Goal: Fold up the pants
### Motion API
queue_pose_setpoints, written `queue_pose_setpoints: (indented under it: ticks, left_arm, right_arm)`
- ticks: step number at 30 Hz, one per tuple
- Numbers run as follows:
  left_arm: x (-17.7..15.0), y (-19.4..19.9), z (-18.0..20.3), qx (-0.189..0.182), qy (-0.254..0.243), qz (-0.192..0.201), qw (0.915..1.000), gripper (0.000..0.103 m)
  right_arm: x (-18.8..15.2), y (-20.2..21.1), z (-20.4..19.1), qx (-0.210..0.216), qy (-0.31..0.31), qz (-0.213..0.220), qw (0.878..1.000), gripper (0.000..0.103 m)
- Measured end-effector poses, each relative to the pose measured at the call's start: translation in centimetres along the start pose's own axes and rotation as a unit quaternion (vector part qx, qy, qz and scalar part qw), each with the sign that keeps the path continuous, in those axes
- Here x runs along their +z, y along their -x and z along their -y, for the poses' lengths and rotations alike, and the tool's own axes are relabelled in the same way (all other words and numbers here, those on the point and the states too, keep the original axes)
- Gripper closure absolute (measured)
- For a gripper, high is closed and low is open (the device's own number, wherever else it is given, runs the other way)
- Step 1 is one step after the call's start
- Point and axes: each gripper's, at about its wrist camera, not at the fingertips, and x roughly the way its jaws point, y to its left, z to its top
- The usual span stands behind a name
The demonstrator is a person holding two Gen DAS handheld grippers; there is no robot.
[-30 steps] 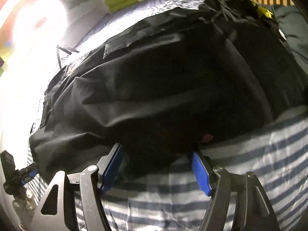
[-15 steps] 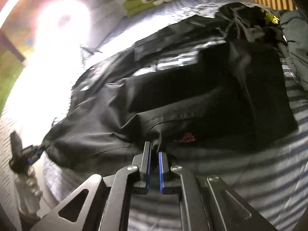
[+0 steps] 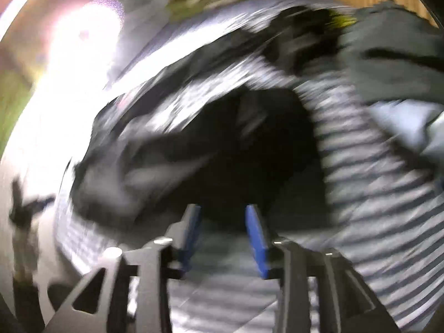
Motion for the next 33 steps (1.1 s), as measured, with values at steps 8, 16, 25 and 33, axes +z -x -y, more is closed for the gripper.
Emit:
queue_pose_setpoints:
  ticks: [8,16,25,33]
  left_arm:
    - [1.4,-5.7,16.2,-0.099,-0.117,-0.004,0.9882,0.064]
    - [3.1,-12.6,18.0,-0.114,-0.109,-0.031,0.9869,0.064]
    - [4.7,-16.9,16.9,-0.109,-0.101,-0.058,0.9872,0.064]
    - [4.2,-17.3,17.2,-0.097,-0.108,-0.059,0.9877,0.064]
  right_arm:
    - [9.5,-5.7,5.7,-0.069,-0.006,0.021,0.997,0.055]
    - [10.5,-10.6,5.4,-0.096,0.026,0.001,0.995,0.041]
    - [10.8,-8.0,4.0,-0.079,0.023,0.04,0.996,0.101]
    - [12.1,-6.2,4.5,-0.151,0.026,0.093,0.984,0.102]
